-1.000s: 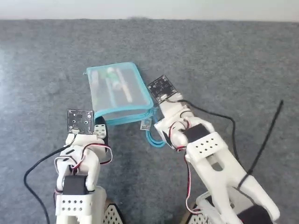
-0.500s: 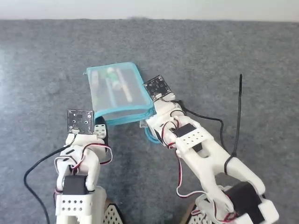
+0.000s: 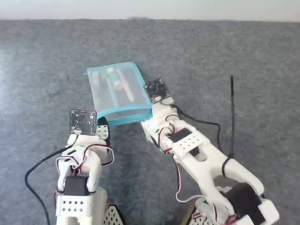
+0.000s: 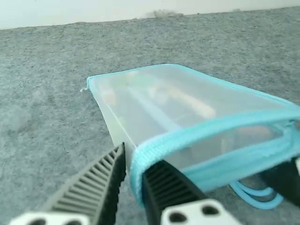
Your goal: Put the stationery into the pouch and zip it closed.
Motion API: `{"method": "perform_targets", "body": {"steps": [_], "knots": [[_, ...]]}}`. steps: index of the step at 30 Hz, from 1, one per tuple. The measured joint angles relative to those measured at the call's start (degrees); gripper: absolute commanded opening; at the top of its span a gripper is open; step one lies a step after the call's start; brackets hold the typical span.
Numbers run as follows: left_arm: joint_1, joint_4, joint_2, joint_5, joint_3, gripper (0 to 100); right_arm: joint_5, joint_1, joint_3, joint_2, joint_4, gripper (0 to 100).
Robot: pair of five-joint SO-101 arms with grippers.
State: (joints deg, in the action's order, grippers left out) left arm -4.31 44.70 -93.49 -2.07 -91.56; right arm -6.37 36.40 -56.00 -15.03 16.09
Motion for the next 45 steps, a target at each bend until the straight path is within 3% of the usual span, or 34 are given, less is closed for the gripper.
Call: {"method": "perform_targets", "body": {"steps": [6,15,24,30,33,36,39,45], "knots": [[0.0,0.0,0.0,0.0,0.0,1,0.0,0.4,-3.0,-11.7,1.4,37.6],[0.0,0.0,0.0,0.0,0.0,1,0.0,0.4,-3.1,-6.8,-10.2,36.9],[0.0,0.0,0.0,0.0,0.0,1,0.0,-0.6,2.6,6.4,-15.6,12.3],[0.0,0.0,0.0,-0.3,0.0,1,0.0,-2.9,5.5,9.0,-15.6,0.6],[0.0,0.0,0.0,-0.3,0.0,1,-0.1,-4.0,5.5,9.0,-15.4,0.9],[0.0,0.0,0.0,-0.1,0.0,1,-0.1,-4.3,5.5,7.2,-10.9,0.6],[0.0,0.0,0.0,0.0,0.0,1,0.2,-4.3,5.9,1.8,0.0,0.6],[0.0,0.0,0.0,0.0,0.0,1,12.2,-4.1,9.1,-16.9,30.2,0.7]]}}
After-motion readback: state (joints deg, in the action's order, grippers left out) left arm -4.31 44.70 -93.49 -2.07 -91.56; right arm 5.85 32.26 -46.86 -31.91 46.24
